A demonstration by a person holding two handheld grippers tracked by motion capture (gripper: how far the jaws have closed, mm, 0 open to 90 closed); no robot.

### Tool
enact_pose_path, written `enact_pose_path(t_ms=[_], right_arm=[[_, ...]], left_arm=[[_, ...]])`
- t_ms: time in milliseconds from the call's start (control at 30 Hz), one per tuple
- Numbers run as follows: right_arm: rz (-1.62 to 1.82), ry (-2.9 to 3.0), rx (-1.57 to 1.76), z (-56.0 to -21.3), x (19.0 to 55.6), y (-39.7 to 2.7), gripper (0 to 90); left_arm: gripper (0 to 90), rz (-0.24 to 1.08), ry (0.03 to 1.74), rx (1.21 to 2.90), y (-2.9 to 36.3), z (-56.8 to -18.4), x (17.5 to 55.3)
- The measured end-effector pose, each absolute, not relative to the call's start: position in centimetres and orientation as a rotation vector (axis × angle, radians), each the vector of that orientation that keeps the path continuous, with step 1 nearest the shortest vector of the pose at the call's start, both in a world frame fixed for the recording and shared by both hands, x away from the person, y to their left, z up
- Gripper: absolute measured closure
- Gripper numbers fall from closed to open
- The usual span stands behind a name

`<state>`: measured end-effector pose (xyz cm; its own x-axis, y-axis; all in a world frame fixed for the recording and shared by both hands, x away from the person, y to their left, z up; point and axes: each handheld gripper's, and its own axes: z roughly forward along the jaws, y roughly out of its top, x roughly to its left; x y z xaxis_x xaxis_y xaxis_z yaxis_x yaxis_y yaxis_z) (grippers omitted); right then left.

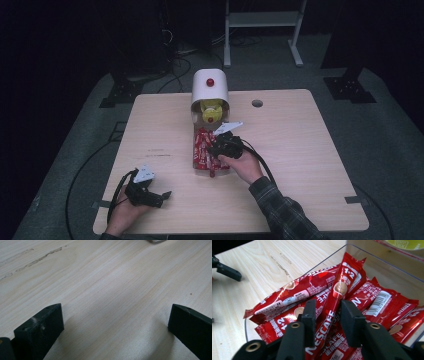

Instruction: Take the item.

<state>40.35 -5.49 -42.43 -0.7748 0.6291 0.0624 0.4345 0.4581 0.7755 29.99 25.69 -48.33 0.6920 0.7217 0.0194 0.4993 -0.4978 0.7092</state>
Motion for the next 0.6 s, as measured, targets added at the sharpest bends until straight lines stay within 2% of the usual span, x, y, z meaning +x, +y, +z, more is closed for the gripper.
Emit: enact_pose_path(t_ms=[100,133,167,600], right_arm=[[1.242,2.475,0.936,-42.2,40.3,-5.6,75.3],[1.242,2.475,0.936,-42.2,40.3,-5.6,75.3],[1.282,2.484,0.948,-42.0,40.4,-5.8,81.1],[1.329,2.503,0.968,-40.9,40.3,-5.5,85.0]], left_arm=[[0.0,0.413,0.929,2.205,25.7,-48.3,30.0],[0.0,0.413,0.929,2.205,25.7,-48.3,30.0],[0.0,0.414,0.929,2.205,25.7,-48.3,30.0],[0.0,0.413,0.928,2.204,25.7,-48.3,30.0]])
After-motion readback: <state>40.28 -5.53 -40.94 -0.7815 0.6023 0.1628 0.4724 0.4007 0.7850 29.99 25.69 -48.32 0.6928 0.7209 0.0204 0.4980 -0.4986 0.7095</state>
